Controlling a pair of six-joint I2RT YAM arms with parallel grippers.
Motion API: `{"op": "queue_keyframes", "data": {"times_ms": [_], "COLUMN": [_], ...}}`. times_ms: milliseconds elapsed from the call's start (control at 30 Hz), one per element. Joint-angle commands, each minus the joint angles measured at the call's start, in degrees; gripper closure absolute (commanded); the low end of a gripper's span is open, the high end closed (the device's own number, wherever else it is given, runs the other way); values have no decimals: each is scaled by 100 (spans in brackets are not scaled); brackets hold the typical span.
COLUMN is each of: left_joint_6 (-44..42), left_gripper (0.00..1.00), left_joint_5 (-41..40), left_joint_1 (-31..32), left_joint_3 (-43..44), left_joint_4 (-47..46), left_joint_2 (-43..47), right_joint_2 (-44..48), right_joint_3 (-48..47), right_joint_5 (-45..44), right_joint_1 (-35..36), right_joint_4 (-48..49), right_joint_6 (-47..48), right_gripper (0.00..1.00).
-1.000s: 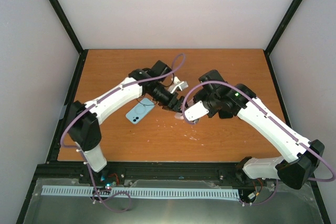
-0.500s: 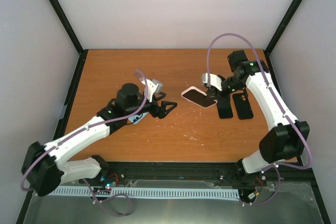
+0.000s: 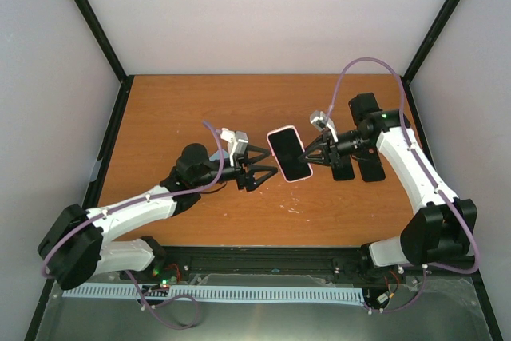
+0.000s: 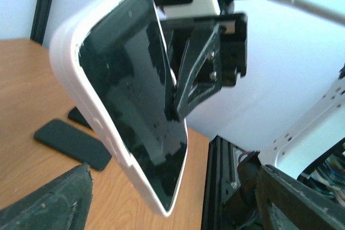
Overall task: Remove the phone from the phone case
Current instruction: Pick up the phone at the center of the board.
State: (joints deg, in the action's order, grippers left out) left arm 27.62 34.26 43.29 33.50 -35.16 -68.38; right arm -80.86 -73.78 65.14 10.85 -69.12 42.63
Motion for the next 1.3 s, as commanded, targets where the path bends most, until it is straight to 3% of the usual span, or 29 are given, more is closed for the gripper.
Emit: {"op": "queue_keyframes", "data": {"times_ms": [0,267,533,767,967,1267], "left_joint_6": [397,924,1416,1704,1559,1578], "left_gripper": [21,42,64,71,77,94], "left_joint_5": [-45,53,716,981,1121,1356], "left_joint_1": [31,-2,-173,-173,-172,-172], "left_joint_3": [162,313,468,599,830,951], "left_joint_4": [-1016,-1633,-2300,-2740,-2557,-2611], "left_joint_2": [-163,-613,-1056,-1408,-1513,-1673], "right_joint_2": [238,498,634,722,678,664], "right_joint_3": [261,598,829,875,974,957], "right_joint_5": [760,909,867,860,847,801], "right_joint_1": [-22,-22,-20,-14,-17,-13], "right_joint_4": [411,381,527,690,713,719], "right_joint_6": [-485,-349,-406,-572,-567,-601], "right_gripper": [97,97,97,97,97,96]}}
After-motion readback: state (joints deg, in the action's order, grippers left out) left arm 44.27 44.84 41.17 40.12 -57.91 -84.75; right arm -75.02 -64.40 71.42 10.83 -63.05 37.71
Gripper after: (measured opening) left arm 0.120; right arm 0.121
